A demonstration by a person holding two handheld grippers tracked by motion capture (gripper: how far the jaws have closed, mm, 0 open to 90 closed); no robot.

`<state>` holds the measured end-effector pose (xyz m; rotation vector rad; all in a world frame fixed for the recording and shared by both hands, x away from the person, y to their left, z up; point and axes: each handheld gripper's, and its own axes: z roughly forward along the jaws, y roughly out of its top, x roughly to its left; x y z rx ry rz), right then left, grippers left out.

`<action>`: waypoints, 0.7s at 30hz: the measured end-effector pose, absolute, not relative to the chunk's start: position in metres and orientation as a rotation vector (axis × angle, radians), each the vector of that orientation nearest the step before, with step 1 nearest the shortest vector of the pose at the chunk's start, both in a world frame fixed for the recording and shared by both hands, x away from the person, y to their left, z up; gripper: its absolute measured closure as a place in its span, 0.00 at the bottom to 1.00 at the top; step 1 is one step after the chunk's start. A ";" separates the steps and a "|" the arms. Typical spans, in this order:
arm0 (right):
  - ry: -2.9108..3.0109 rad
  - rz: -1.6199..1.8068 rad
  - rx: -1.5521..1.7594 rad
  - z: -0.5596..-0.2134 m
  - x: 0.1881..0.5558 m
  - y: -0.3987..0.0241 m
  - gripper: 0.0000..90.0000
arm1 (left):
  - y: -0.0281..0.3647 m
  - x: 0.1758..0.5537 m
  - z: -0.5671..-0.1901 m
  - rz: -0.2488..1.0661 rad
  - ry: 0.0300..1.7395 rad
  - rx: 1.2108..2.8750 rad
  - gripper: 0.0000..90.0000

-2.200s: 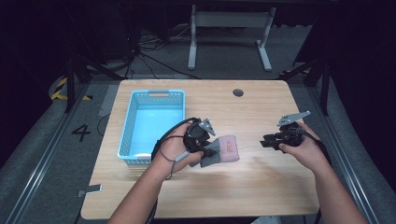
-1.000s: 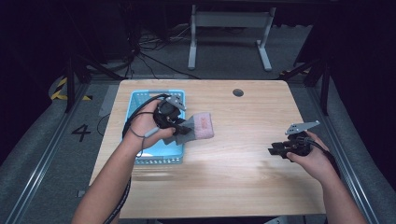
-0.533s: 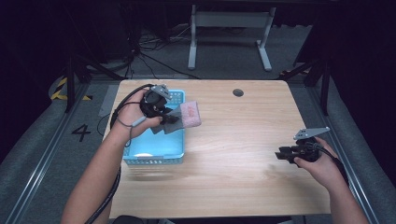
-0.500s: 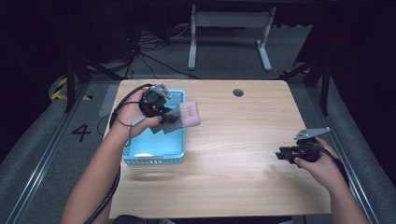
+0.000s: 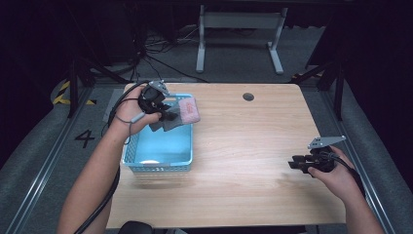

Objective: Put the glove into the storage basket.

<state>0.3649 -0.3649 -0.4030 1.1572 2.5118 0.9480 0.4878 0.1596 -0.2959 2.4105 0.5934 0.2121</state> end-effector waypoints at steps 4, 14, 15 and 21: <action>2.516 0.944 1.159 -0.405 0.365 -0.364 0.73 | 0.168 0.497 -0.302 0.227 0.617 2.405 0.75; 2.525 0.946 1.142 -0.406 0.365 -0.361 0.72 | 0.183 0.515 -0.319 0.228 0.677 2.354 0.75; 2.526 0.947 1.140 -0.407 0.365 -0.360 0.72 | 0.184 0.516 -0.322 0.234 0.687 2.345 0.75; 2.539 0.947 1.120 -0.407 0.366 -0.358 0.71 | 0.184 0.521 -0.340 0.217 0.714 2.313 0.75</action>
